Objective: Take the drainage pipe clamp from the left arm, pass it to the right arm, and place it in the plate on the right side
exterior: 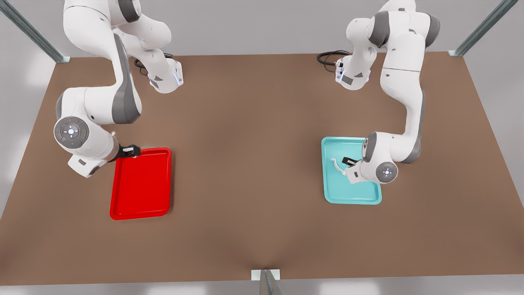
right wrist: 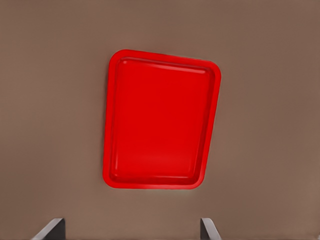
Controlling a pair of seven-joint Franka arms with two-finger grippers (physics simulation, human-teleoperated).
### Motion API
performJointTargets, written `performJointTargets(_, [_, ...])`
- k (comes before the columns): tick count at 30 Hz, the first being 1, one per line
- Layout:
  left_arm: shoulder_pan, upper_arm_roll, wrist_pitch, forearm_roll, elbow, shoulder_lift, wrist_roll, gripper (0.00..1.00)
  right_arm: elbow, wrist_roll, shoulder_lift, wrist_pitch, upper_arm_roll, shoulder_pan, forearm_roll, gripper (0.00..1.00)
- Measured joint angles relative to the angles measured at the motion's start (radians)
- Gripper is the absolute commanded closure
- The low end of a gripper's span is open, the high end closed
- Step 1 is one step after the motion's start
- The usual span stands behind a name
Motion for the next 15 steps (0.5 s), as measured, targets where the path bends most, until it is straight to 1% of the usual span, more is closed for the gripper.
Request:
performJointTargets(5, [0.011,0.012,0.192,0.001,-0.123,-0.012,0.18,0.0,0.018,-0.008,0.007,0.008,0.002,0.0,-0.008,0.0])
performJointTargets(8, [0.011,0.017,0.274,0.0,-0.158,-0.015,0.268,0.0,0.021,-0.025,-0.031,0.006,0.005,0.004,0.022,0.0])
performJointTargets(13, [0.008,0.025,0.387,0.0,-0.221,-0.02,0.387,0.0,0.021,-0.05,-0.037,-0.006,0.005,0.001,0.071,0.0])
performJointTargets(14, [0.009,0.025,0.403,-0.001,-0.226,-0.021,0.407,0.06,0.021,-0.055,-0.037,-0.008,0.006,0.001,0.075,0.0])
performJointTargets(15, [0.01,0.026,0.416,-0.001,-0.23,-0.021,0.426,0.16,0.021,-0.059,-0.037,-0.009,0.006,0.001,0.078,0.0])
